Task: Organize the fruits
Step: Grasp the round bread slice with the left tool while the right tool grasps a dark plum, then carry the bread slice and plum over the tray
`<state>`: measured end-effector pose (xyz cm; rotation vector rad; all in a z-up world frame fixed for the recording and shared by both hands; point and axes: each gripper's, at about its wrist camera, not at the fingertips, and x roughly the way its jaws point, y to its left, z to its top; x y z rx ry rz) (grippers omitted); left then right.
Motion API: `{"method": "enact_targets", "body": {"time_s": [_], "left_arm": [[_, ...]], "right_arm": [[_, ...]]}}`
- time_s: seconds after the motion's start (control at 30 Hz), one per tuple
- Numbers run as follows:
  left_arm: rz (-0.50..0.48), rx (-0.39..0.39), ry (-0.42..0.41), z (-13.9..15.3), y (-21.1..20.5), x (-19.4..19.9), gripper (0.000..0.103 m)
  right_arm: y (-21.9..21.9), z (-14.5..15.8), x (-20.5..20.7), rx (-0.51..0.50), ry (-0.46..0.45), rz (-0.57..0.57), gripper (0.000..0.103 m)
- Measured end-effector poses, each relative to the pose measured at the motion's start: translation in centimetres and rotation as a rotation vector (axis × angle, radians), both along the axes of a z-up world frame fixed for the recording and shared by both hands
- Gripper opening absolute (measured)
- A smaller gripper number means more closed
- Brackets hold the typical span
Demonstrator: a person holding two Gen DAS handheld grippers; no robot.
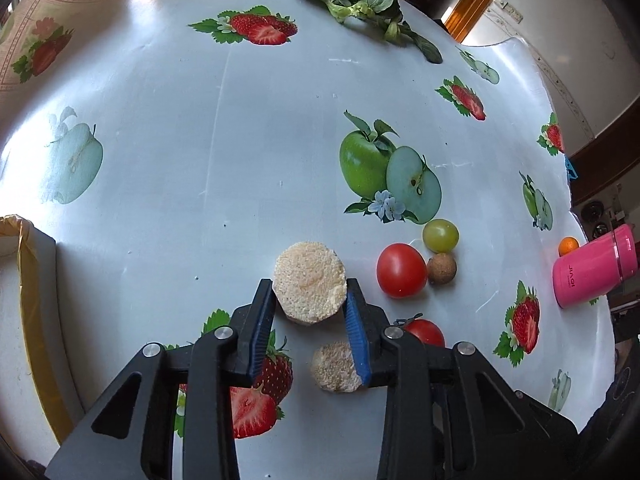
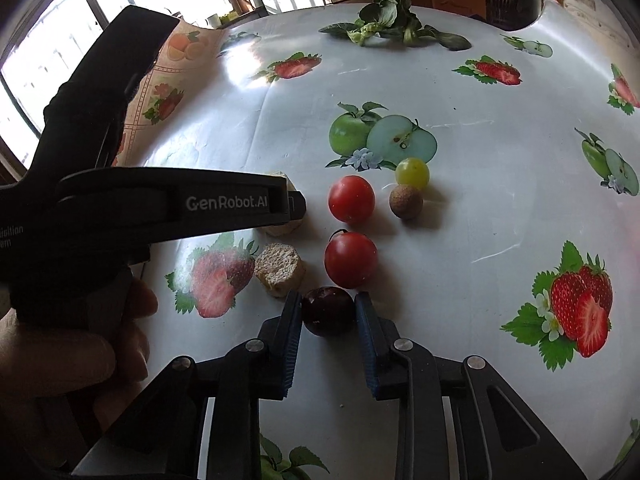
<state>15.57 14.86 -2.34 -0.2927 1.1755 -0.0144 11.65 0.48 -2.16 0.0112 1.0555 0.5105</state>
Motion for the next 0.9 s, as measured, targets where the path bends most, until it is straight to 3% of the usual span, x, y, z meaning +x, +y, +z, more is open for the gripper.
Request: {"method": "enact_targets", "body": {"time_s": [0.4,0.9], "left_arm": [[0.041,-0.033,-0.017,2.5,1.3,-6.4,0.032],[0.075,-0.001,-0.089,7.3,2.8,-15.5,0.032]], "right_arm": [[-2.0,2.6,-4.1,0.056,-0.012,-0.008,0.027],[-0.9,6.0,-10.3,0.062,-0.044,0.065,0.027]]}}
